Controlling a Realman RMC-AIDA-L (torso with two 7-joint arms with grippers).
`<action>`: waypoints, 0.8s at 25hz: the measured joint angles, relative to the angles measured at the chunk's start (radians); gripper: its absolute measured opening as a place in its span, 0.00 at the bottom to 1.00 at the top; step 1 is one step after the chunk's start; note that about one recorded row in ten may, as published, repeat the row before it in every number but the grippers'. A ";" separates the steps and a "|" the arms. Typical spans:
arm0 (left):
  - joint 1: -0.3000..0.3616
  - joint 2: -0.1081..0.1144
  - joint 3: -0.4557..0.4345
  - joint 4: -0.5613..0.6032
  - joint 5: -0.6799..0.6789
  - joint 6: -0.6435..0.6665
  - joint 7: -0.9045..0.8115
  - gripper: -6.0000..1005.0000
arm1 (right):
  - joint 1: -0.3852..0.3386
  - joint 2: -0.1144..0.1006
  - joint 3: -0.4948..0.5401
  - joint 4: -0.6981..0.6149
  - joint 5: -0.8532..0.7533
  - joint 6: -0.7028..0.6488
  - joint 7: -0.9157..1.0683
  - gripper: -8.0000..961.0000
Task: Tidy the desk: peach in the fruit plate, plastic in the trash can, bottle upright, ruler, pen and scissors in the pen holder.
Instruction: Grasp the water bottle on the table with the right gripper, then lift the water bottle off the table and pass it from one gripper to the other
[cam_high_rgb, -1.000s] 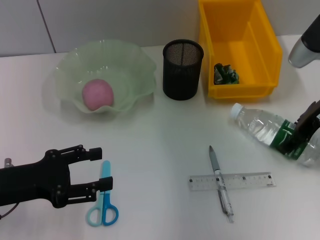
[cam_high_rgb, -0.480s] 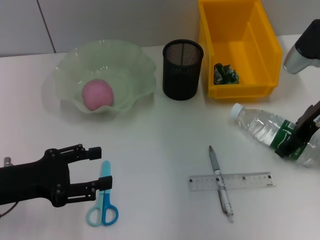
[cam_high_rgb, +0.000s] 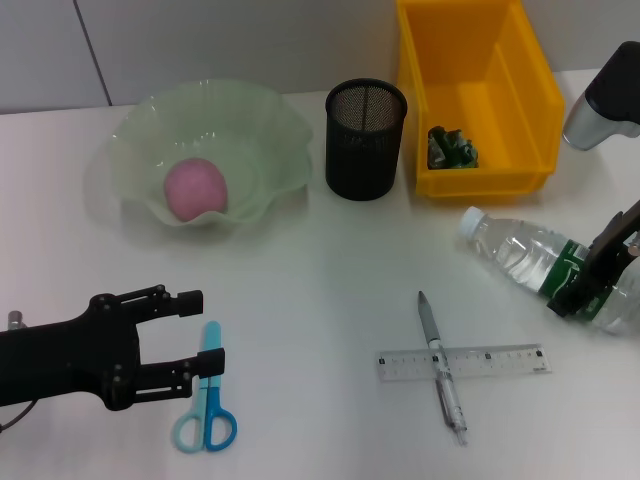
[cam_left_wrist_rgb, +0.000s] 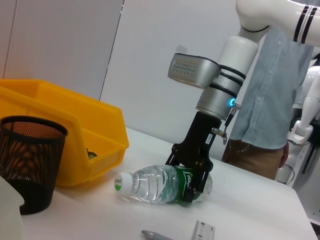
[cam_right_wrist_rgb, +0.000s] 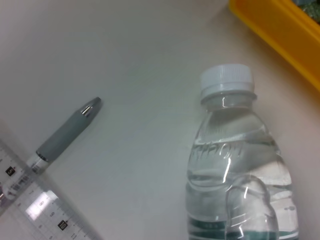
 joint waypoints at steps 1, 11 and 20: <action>0.000 0.000 0.000 0.000 0.000 0.000 0.000 0.79 | 0.000 0.000 0.000 0.000 0.000 0.000 0.000 0.79; 0.003 -0.001 -0.019 0.000 -0.004 0.001 0.001 0.79 | -0.009 0.002 0.011 -0.021 0.039 -0.018 -0.031 0.79; 0.007 -0.005 -0.034 0.000 -0.007 0.005 -0.002 0.79 | -0.057 -0.010 0.019 -0.104 0.234 -0.095 -0.101 0.79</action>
